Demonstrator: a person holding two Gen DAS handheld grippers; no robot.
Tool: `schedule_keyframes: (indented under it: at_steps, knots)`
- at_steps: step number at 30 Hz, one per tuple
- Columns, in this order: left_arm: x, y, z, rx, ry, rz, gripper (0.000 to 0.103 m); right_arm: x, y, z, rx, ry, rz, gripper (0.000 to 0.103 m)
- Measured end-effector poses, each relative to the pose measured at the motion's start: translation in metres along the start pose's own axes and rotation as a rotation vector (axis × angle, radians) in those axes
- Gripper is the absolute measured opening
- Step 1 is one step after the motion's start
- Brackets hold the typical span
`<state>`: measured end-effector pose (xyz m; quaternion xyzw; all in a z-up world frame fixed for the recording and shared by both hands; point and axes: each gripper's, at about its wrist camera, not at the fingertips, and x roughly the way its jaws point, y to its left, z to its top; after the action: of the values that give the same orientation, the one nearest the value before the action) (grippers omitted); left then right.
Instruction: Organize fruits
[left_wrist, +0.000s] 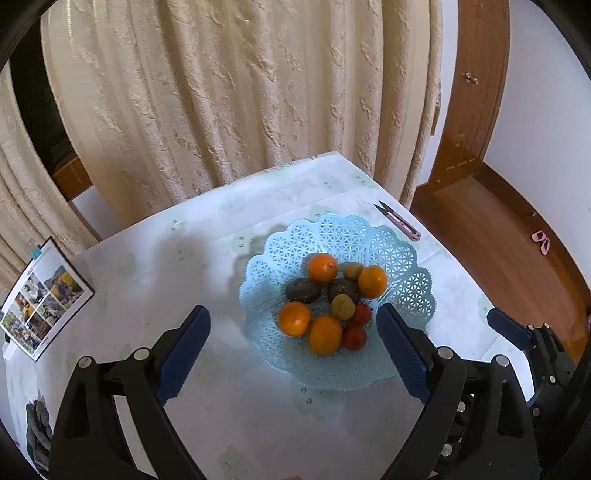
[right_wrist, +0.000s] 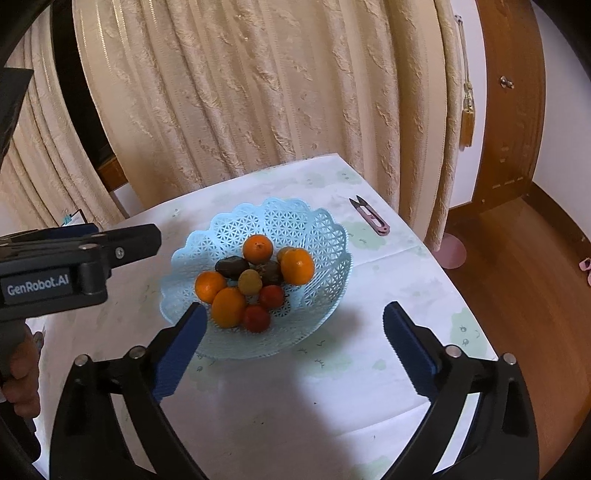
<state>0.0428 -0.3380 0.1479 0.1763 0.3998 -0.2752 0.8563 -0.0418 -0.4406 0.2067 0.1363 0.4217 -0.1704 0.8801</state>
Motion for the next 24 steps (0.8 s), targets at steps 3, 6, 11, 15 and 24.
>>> schedule_keyframes:
  at_steps: [3,6,11,15,24]
  knots:
    - [-0.004,0.004,-0.001,-0.016,-0.001,0.008,0.091,0.000,0.003,0.000,-0.013,0.010,-0.002,0.100]
    - [-0.009,0.007,-0.003,-0.026,-0.006,0.024,0.092,-0.001,0.007,0.000,-0.027,0.014,-0.005,0.100]
    - [-0.015,0.010,-0.008,-0.022,-0.013,0.058,0.094,-0.001,0.011,0.000,-0.042,0.017,-0.008,0.100]
    - [-0.015,0.012,-0.011,-0.026,-0.006,0.064,0.094,0.000,0.014,0.001,-0.052,0.022,-0.012,0.100]
    - [-0.009,0.015,-0.019,-0.037,0.023,0.083,0.094,0.006,0.020,0.006,-0.072,0.033,-0.027,0.100]
